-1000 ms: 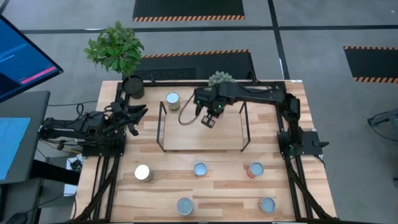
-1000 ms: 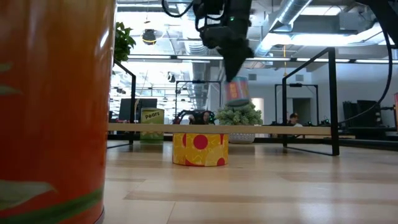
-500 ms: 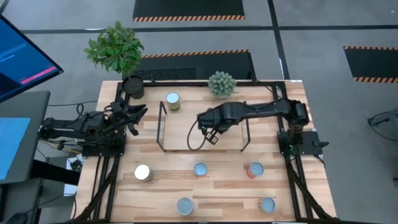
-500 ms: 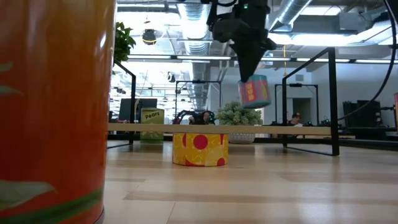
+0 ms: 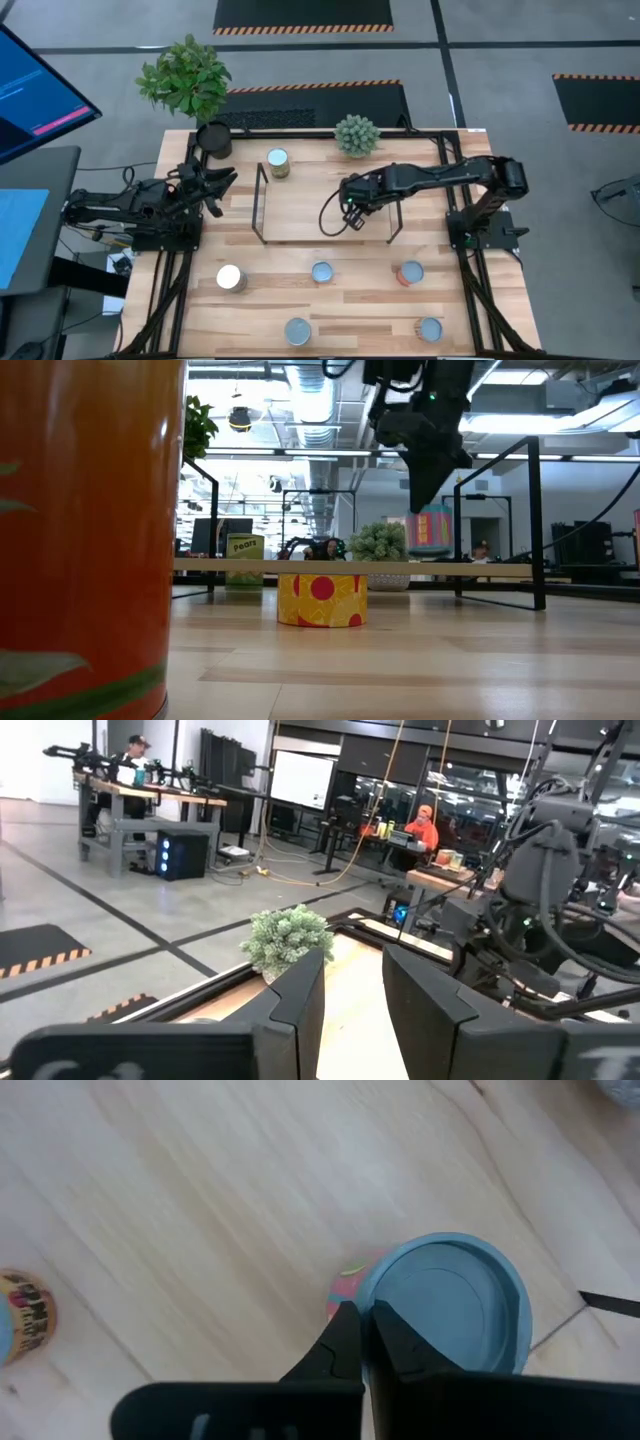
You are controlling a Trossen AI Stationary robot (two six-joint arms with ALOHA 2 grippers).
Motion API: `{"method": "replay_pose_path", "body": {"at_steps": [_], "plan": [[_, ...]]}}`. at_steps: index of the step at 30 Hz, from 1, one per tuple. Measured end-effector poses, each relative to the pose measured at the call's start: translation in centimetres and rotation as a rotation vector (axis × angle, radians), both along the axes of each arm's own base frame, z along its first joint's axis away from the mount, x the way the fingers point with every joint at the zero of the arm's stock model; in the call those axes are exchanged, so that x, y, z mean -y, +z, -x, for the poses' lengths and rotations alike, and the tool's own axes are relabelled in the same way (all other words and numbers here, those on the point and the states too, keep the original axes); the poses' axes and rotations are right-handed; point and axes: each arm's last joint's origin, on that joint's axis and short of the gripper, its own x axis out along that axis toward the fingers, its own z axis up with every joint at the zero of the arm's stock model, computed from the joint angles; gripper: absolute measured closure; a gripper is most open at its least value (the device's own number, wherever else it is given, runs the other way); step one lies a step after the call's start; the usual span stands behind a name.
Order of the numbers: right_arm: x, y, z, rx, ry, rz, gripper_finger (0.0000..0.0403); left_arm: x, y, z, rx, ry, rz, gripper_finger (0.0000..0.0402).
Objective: Pick and place cans onto a shelf
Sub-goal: Put the canned corn on the shelf
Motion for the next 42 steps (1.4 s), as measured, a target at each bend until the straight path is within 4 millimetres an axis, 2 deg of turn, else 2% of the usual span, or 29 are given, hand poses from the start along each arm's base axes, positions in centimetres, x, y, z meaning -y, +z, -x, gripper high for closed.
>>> {"method": "replay_pose_path", "body": {"at_steps": [11,21,42], "plan": [[2.5,-0.3,0.8,-0.016,0.064,0.037,0.0366,-0.1,0.0,0.0,0.009,0.024,0.016,0.0308],[4.1,-1.3,0.0,0.000,0.146,-0.055,0.0364,-0.1,0.0,0.0,0.013,0.024,0.022,0.0308],[4.5,-1.0,-1.0,0.092,0.226,-0.001,0.0363,-0.1,0.0,0.0,0.020,0.022,0.036,0.0308]]}}
